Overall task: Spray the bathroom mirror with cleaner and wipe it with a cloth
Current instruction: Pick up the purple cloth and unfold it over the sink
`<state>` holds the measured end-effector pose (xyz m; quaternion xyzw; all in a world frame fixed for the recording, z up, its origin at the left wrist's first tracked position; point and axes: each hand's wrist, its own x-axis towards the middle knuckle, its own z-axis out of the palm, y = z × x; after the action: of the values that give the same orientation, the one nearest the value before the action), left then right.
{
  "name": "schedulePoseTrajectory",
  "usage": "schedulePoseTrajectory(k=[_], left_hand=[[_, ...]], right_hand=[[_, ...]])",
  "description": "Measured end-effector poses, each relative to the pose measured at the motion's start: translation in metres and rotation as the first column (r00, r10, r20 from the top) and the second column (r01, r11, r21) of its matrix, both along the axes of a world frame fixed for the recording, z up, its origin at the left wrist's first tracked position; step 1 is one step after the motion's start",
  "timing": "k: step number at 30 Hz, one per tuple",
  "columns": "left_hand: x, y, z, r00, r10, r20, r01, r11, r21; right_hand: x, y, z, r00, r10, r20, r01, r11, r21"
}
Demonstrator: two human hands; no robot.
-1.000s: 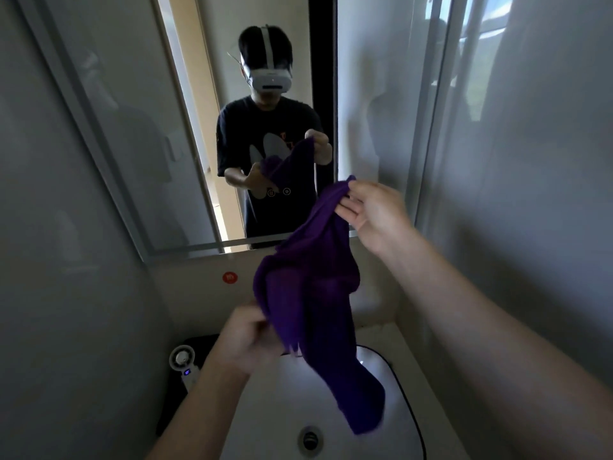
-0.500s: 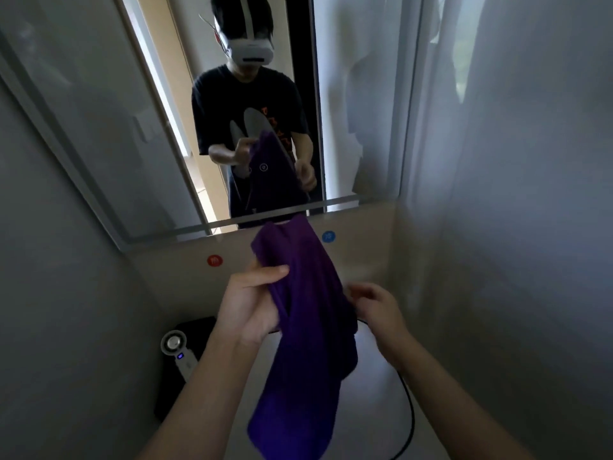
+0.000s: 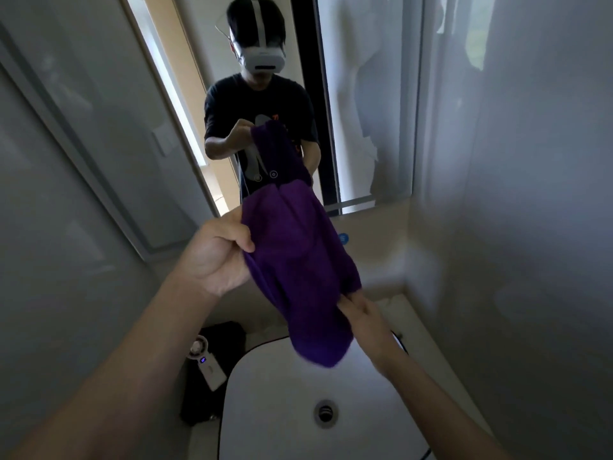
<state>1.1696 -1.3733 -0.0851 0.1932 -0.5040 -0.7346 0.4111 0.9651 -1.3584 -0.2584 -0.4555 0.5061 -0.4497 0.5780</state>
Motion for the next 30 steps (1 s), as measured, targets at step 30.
schedulePoseTrajectory(k=[30], left_hand=[[0.118,-0.021,0.03,0.452,0.556,0.697,-0.601,0.768,-0.222]], right_hand=[[-0.08,-0.06,0.144,0.821,0.119,-0.558,-0.26,0.949,-0.18]])
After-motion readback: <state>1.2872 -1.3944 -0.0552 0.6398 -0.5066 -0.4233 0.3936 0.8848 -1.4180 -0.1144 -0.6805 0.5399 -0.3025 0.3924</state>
